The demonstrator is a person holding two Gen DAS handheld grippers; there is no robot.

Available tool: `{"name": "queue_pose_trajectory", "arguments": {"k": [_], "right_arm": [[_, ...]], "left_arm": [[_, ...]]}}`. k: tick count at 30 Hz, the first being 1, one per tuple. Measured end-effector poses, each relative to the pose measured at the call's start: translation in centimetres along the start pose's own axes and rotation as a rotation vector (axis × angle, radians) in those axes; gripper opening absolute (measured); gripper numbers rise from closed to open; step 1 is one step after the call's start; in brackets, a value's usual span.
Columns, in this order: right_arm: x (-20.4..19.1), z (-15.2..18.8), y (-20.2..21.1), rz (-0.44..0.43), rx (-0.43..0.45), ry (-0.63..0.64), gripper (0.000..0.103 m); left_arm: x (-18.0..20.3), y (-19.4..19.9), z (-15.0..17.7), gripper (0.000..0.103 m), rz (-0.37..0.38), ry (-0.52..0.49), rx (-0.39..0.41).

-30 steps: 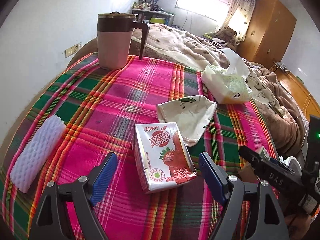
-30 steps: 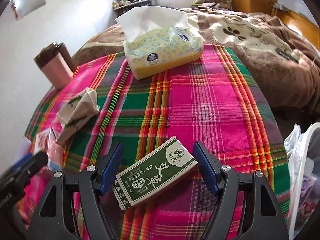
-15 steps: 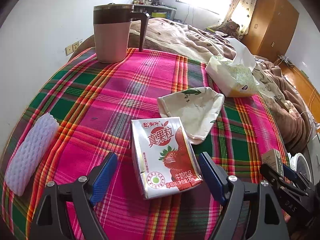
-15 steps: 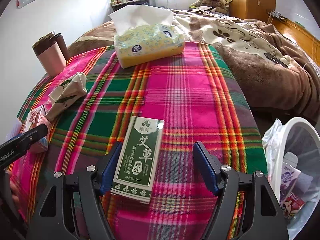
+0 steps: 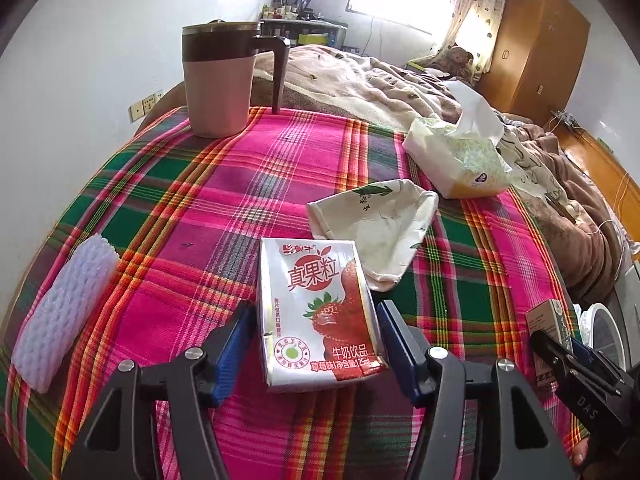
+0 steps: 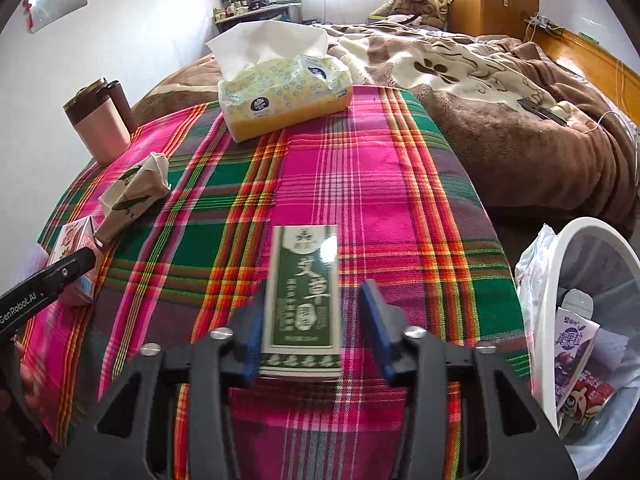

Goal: Collect trash
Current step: 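Close right tool on the green herbal box while left tool closes on the strawberry box, then carry the strawberry box and green box with both tools over the white bin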

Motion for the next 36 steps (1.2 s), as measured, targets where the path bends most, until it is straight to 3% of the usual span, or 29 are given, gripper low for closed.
{"name": "queue_pose_trajectory", "arguments": {"k": [15, 24, 29, 31, 36], "right_arm": [[-0.4, 0.0, 2.1, -0.038, 0.059, 0.022, 0.033], [-0.5, 0.5, 2.7, -0.055, 0.059, 0.021, 0.033], [-0.4, 0.6, 2.8, -0.055, 0.059, 0.021, 0.033], [-0.4, 0.6, 2.8, -0.06, 0.059, 0.021, 0.033], [-0.3, 0.7, 3.3, -0.065, 0.071, 0.021, 0.033]], "left_arm": [[1.0, 3.5, 1.4, 0.062, 0.018, -0.034, 0.054], [0.8, 1.8, 3.3, 0.062, -0.016, -0.037, -0.025], [1.1, 1.2, 3.3, 0.063, -0.02, -0.049, -0.029], [1.2, 1.1, 3.3, 0.056, -0.023, -0.058, -0.025], [1.2, 2.5, 2.8, 0.056, -0.018, -0.049, 0.021]]}}
Point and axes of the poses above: each gripper's, at about its wrist camera, not at the fingertips, and y roughly against the way its jaws point, x to its right, z to its underside, the point moved 10 cm from there along -y, roughly the way its jaws point, and after that the axes turned 11 degrees about -z, right-handed, at the moved point
